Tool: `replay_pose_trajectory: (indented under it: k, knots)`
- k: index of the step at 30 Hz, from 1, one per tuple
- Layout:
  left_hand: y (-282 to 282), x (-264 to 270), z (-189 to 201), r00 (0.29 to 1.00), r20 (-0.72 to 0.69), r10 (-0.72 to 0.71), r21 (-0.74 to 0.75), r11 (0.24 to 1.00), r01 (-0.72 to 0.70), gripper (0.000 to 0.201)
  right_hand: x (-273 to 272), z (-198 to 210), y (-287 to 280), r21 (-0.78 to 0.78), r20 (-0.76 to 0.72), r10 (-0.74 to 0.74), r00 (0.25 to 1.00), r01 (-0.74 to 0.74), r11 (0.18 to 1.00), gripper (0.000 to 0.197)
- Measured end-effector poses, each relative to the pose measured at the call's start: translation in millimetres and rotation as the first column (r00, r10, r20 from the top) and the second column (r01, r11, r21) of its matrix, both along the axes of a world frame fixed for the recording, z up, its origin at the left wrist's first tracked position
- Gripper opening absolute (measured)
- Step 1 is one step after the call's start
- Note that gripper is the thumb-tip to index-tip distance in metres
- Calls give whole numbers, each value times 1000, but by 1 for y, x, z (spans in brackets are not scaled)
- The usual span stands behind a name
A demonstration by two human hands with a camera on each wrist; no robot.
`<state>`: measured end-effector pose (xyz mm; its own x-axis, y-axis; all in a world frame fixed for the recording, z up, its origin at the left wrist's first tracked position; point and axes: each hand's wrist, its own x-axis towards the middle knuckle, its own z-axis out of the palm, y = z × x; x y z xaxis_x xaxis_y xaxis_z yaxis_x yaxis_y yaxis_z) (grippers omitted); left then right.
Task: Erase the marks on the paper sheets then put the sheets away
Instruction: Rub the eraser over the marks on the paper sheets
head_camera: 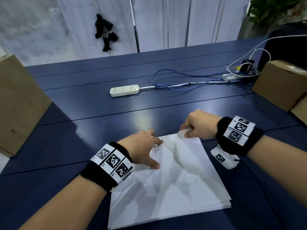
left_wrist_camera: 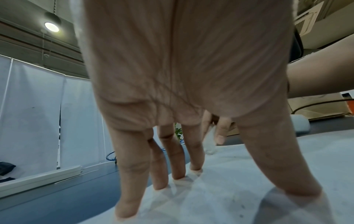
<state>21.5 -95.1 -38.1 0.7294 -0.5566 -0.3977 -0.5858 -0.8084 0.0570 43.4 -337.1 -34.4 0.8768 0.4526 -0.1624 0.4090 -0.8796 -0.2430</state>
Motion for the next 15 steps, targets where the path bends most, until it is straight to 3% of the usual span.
replay_pose_trajectory:
  k: [4,6,9,11,13,15]
  knots:
    - [1,0,0,1000,-3,4,2,1000,-4,78,-25,-2,-3,22,-297,139,945,-139,990,33]
    - [0,0,0,1000,-6,3,7,1000,-3,79,-21,-1,-2,2,-270,122,955,-126,992,33]
    - [0,-1,1,1000,-8,4,2,1000,-4,79,-3,2,2,-10,-58,26,998,-26,1000,24]
    - [0,-1,1,1000,-10,2,0,1000,-2,79,2,3,1,-30,1,10,1000,-10,999,22]
    - [0,-1,0,1000,-12,2,-4,1000,-2,80,-5,1,-2,-27,-61,47,997,-48,998,24]
    - [1,0,0,1000,-12,2,0,1000,-2,81,-20,0,-4,-26,-216,113,970,-122,992,30]
